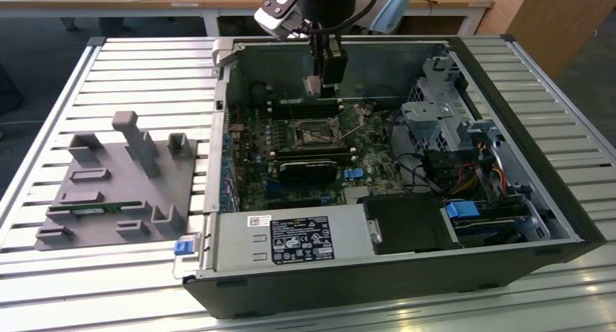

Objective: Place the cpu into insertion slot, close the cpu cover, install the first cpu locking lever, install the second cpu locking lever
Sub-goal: 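Place the cpu into insertion slot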

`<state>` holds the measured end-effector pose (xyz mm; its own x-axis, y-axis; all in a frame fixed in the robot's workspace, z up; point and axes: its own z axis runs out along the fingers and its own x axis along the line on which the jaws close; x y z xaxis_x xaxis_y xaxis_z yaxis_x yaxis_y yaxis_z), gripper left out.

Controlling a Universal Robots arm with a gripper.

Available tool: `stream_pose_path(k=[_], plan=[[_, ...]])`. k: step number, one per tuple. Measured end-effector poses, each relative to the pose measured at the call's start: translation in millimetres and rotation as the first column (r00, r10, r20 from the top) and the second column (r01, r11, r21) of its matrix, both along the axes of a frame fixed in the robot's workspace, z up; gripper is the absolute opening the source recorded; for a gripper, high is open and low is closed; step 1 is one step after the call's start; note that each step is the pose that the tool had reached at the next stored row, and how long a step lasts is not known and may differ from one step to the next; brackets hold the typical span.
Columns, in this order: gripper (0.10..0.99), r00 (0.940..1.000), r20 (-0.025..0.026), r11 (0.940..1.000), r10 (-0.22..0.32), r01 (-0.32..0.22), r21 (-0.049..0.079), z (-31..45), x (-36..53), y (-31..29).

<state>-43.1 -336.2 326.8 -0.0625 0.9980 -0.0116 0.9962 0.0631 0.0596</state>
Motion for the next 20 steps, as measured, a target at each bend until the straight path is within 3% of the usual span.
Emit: stream_pose_path(k=[20], plan=[[0.541, 1.0, 0.0001, 1.0, 0.0, 0.0, 0.0, -4.6, 0.0, 0.0]])
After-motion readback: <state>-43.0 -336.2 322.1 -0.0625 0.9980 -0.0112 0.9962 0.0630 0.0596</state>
